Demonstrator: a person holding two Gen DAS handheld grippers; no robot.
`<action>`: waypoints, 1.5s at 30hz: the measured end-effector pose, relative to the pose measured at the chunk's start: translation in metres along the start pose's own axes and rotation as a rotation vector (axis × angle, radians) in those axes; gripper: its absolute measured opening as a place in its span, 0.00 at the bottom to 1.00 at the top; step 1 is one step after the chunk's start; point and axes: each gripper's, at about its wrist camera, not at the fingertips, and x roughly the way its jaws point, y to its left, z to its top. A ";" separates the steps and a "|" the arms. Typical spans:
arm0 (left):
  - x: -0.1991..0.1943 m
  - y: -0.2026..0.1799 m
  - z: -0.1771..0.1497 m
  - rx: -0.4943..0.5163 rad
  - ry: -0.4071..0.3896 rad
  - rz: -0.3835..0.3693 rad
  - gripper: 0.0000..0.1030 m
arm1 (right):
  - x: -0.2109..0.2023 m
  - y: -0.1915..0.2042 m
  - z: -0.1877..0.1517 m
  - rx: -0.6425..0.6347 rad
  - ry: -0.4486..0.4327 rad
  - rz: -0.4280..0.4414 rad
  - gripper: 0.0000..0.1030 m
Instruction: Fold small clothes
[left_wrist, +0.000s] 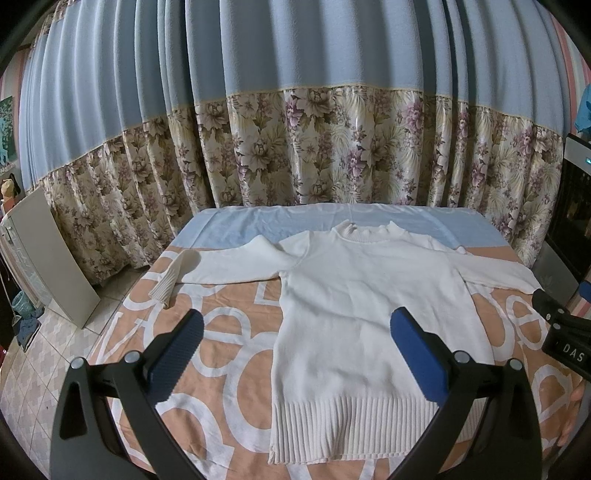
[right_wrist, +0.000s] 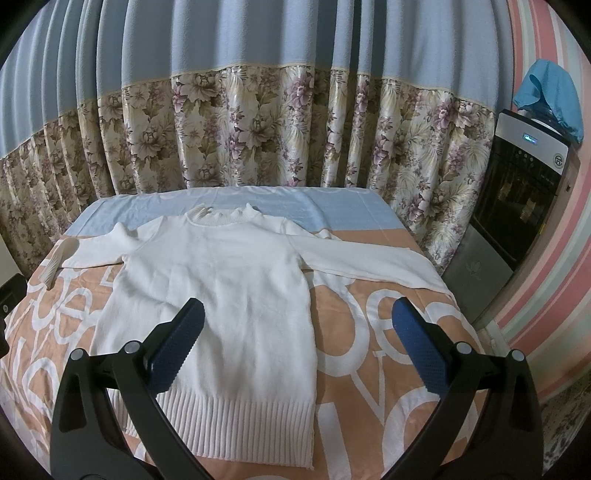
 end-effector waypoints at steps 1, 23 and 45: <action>0.002 -0.001 0.000 0.001 0.000 0.001 0.98 | 0.000 0.000 0.000 0.001 0.000 0.001 0.97; 0.008 0.006 -0.014 -0.003 0.017 0.002 0.98 | 0.003 0.002 -0.002 -0.003 0.007 -0.002 0.97; 0.095 0.064 0.006 -0.121 0.044 0.029 0.98 | 0.081 0.043 0.008 -0.164 0.072 0.191 0.97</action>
